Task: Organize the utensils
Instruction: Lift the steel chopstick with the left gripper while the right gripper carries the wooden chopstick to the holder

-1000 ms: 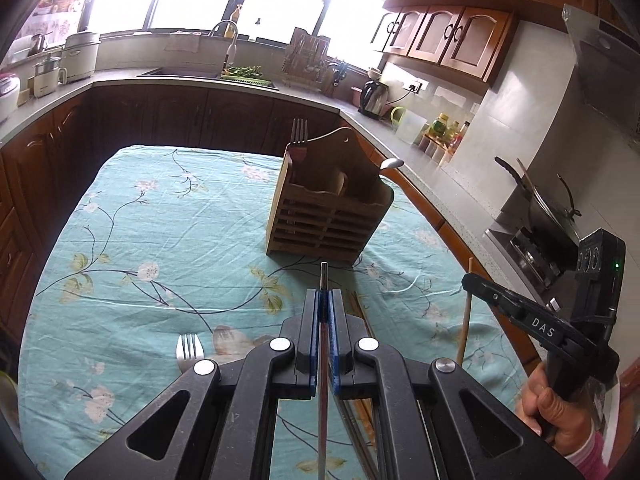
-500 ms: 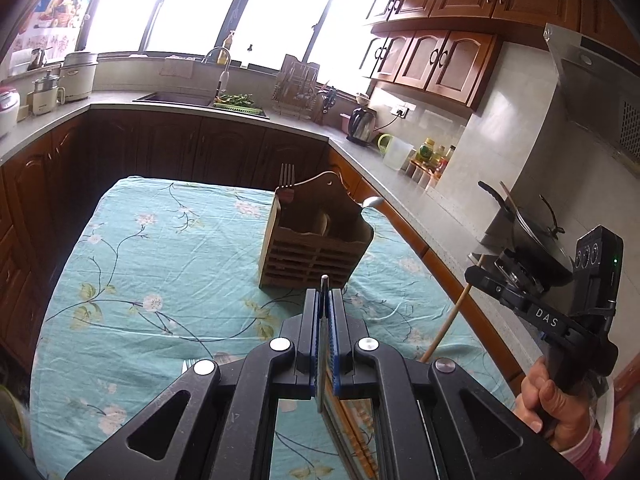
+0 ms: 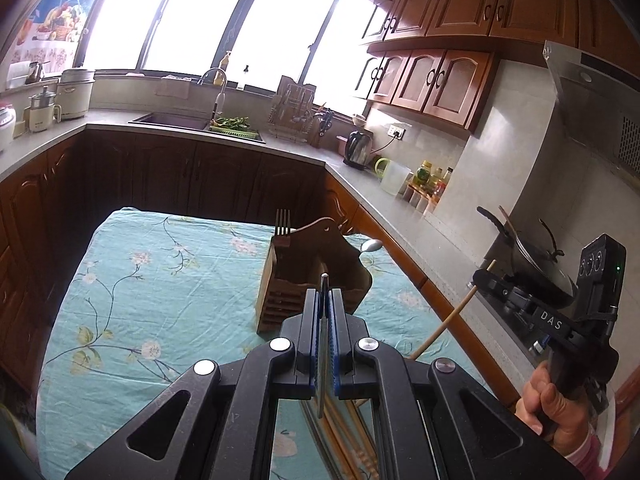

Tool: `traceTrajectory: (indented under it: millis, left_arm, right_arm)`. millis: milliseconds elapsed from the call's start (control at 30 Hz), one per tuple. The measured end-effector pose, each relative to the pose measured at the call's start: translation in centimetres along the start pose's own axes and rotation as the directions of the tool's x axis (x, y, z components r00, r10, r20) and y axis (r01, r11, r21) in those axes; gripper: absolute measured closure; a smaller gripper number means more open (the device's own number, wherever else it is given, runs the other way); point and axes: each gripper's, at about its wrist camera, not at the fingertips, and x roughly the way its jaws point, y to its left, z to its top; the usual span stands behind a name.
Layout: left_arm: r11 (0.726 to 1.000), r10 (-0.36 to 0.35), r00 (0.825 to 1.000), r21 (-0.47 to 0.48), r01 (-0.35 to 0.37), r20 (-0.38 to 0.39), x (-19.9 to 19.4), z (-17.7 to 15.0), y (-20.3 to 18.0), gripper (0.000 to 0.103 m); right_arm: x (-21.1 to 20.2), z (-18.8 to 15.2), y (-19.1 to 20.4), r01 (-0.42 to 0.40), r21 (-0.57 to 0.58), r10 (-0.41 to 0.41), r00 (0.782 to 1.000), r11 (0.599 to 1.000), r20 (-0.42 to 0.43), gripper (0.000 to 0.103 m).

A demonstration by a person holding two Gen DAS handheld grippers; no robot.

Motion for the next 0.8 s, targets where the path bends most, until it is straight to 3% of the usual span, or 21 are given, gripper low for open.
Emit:
traceTrajectory:
  millis: [500,800]
  left_arm:
    - [0.999,0.025,0.990,0.032,-0.030,0.136,5.9,6.6,0.8,0.101]
    - [0.998,0.062,0.985,-0.005,-0.062,0.164,12.5,8.2,2.4,0.101]
  right_arm:
    - [2.3,9.0,-0.5,0.028,0.012,-0.030,0.978,1.000,0.204,0.098]
    - [7.6,9.8,-2.7,0.072,0.059,-0.082,0.978,0.996,0.193,0.098]
